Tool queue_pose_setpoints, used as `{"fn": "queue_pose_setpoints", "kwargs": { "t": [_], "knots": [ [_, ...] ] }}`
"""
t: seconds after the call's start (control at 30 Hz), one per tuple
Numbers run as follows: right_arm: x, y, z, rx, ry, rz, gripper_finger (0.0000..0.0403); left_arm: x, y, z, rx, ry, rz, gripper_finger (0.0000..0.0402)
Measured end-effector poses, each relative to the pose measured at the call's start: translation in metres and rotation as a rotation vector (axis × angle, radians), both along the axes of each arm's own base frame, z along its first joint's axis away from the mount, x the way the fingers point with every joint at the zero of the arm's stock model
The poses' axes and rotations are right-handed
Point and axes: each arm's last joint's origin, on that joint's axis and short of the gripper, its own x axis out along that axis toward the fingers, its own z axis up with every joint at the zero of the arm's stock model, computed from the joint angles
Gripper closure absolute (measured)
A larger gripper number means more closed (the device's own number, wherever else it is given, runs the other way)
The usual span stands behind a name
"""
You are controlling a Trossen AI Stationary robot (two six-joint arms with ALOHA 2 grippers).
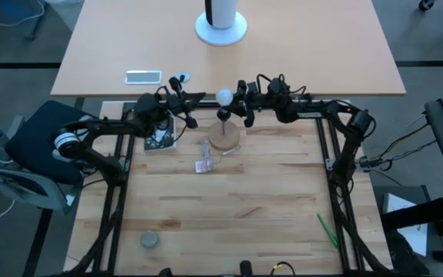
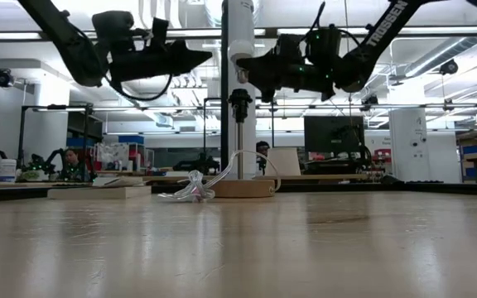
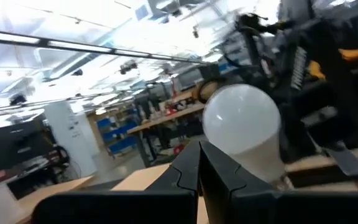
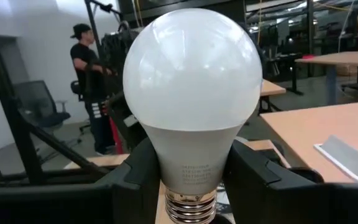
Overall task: Screw lightbulb
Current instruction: Insert the lightbulb into the black lamp
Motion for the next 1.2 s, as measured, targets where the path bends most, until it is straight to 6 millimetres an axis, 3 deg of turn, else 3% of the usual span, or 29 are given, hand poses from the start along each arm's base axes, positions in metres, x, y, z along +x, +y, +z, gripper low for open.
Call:
{"fn": "queue_pose_setpoints", "kwargs": {
  "t": [0.67,1.2],
  "knots": [
    [0.008,-0.004,-0.026,-0.059,0.038,-0.037,0.027,0.008,0.006,-0.011,-0.002,0.049,-0.014,0.0401],
    [0.007,-0.004,-0.028,-0.088,0.046,-0.037,0.0192,0.02,0.014,-0.016,-0.017,0.069,-0.032,0.0401]
  ]
}}
